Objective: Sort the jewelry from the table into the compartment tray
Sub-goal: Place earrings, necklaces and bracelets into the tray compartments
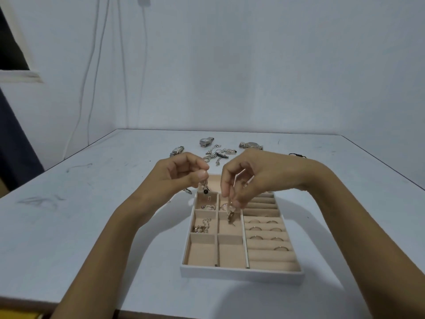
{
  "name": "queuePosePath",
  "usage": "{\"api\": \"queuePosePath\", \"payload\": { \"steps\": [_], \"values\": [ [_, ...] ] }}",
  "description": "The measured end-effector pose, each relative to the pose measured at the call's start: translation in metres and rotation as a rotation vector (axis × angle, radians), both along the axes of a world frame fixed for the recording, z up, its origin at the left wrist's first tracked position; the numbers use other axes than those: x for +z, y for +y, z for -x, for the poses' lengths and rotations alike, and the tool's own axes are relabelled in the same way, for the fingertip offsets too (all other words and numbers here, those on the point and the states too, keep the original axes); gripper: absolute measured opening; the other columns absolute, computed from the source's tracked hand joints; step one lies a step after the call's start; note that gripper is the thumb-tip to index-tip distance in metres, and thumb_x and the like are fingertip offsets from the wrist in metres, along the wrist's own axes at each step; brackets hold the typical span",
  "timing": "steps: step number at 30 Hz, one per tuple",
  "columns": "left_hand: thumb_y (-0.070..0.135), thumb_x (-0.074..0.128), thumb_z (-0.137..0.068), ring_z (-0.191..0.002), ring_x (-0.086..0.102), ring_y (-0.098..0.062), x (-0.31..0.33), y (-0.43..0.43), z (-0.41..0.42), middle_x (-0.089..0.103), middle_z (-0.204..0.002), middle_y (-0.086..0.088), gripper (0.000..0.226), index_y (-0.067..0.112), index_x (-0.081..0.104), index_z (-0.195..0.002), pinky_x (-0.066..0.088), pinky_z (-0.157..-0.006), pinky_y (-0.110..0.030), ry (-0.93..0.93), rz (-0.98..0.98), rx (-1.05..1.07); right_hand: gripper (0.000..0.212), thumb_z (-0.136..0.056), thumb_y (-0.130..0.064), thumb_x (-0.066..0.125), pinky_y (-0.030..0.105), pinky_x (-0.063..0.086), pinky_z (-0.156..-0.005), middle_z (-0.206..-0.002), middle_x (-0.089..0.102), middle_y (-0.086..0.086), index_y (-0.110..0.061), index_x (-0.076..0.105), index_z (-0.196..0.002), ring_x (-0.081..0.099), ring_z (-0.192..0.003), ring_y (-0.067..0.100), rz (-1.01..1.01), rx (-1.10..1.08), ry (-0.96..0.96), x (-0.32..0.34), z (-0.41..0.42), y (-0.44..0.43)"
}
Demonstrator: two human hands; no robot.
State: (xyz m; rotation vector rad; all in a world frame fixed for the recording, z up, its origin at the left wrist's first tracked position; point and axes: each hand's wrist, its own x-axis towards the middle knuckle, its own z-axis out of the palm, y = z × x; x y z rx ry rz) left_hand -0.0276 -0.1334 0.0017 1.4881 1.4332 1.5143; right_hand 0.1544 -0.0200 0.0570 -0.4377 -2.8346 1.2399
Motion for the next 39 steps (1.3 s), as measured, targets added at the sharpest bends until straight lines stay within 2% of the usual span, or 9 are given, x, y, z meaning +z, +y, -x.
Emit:
{"api": "queuePosePath", "payload": {
  "steps": [10,16,19,22,26,30,33,36,39],
  "values": [
    [0.021,0.067,-0.078,-0.076,0.063,-0.01,0.0,0.0,0.003,0.068,-0.079,0.003,0.013,0.018,0.067,-0.091,0.051,-0.075,-0.016,-0.037,-0.009,0.038,0.017,-0.075,0.013,0.069,0.029,0.058,-0.07,-0.072,0.071,0.008,0.002,0.066,-0.089,0.069,-0.068,0.021,-0.007,0.045,-0.104,-0.018,0.015,-0.001],
    [0.021,0.066,-0.079,-0.073,0.063,-0.009,0.0,-0.001,0.004,0.068,-0.078,0.002,0.016,0.015,0.066,-0.093,0.051,-0.075,-0.016,-0.037,0.002,0.039,0.015,-0.079,0.006,0.071,0.037,0.058,-0.076,-0.092,0.071,0.026,0.005,0.066,-0.093,0.07,-0.084,0.035,0.027,0.081,-0.109,-0.017,0.013,0.006],
    [0.019,0.066,-0.08,-0.074,0.064,-0.009,0.0,-0.001,0.006,0.069,-0.078,0.003,0.014,0.016,0.067,-0.093,0.051,-0.076,-0.017,-0.026,0.016,0.046,0.012,-0.086,-0.006,0.068,0.031,0.057,-0.072,-0.092,0.073,0.019,-0.002,0.068,-0.097,0.071,-0.082,0.025,0.04,-0.064,0.049,-0.007,-0.004,0.02],
    [0.015,0.066,-0.083,-0.074,0.064,-0.008,0.0,-0.001,0.005,0.068,-0.077,0.004,0.009,0.015,0.067,-0.092,0.051,-0.073,-0.016,-0.01,0.043,0.032,0.012,-0.09,-0.008,0.062,0.034,0.057,-0.08,-0.095,0.072,0.013,-0.007,0.069,-0.1,0.07,-0.083,0.02,0.035,-0.344,0.242,-0.016,-0.028,0.044],
    [0.011,0.066,-0.083,-0.075,0.063,-0.011,0.001,-0.002,0.004,0.067,-0.077,0.005,0.009,0.012,0.067,-0.092,0.05,-0.075,-0.022,0.029,0.091,-0.014,0.033,-0.093,0.001,0.048,0.031,0.044,-0.095,-0.116,0.063,0.002,-0.021,0.063,-0.113,0.057,-0.114,0.017,-0.281,-0.58,0.076,-0.064,-0.043,0.067],
    [0.008,0.068,-0.082,-0.074,0.063,-0.013,0.002,-0.005,0.003,0.067,-0.08,-0.002,0.012,0.012,0.067,-0.094,0.052,-0.077,-0.021,0.05,0.153,-0.078,0.046,-0.096,-0.003,0.045,0.022,0.034,-0.097,-0.127,0.057,0.0,-0.023,0.044,-0.138,0.049,-0.125,0.014,-0.165,-0.63,0.115,-0.089,-0.05,0.066],
    [0.01,0.07,-0.08,-0.071,0.061,-0.015,0.003,-0.009,0.004,0.066,-0.077,-0.003,0.014,0.013,0.067,-0.094,0.051,-0.075,-0.021,0.062,0.192,-0.151,0.049,-0.099,-0.015,0.048,0.019,0.03,-0.102,-0.139,0.052,-0.004,-0.022,0.035,-0.146,0.045,-0.131,0.012,-0.227,-0.63,0.126,-0.103,-0.053,0.062],
    [0.008,0.071,-0.078,-0.069,0.062,-0.02,0.006,-0.014,0.004,0.066,-0.075,-0.005,0.02,0.009,0.065,-0.097,0.051,-0.074,-0.024,0.087,0.248,-0.252,0.037,-0.103,-0.031,0.036,0.033,0.044,-0.096,-0.128,0.059,-0.007,-0.032,0.041,-0.139,0.054,-0.118,0.016,-0.447,-0.582,0.097,-0.116,-0.051,0.056],
    [0.002,0.072,-0.075,-0.065,0.063,-0.021,0.008,-0.019,0.003,0.066,-0.075,-0.008,0.026,0.006,0.064,-0.099,0.052,-0.072,-0.026,0.101,0.317,-0.359,0.029,-0.104,-0.032,0.028,0.03,0.04,-0.076,-0.104,0.058,-0.008,-0.036,0.048,-0.124,0.055,-0.097,0.015,-0.552,-0.553,0.128,-0.119,-0.049,0.051]
  ]
}}
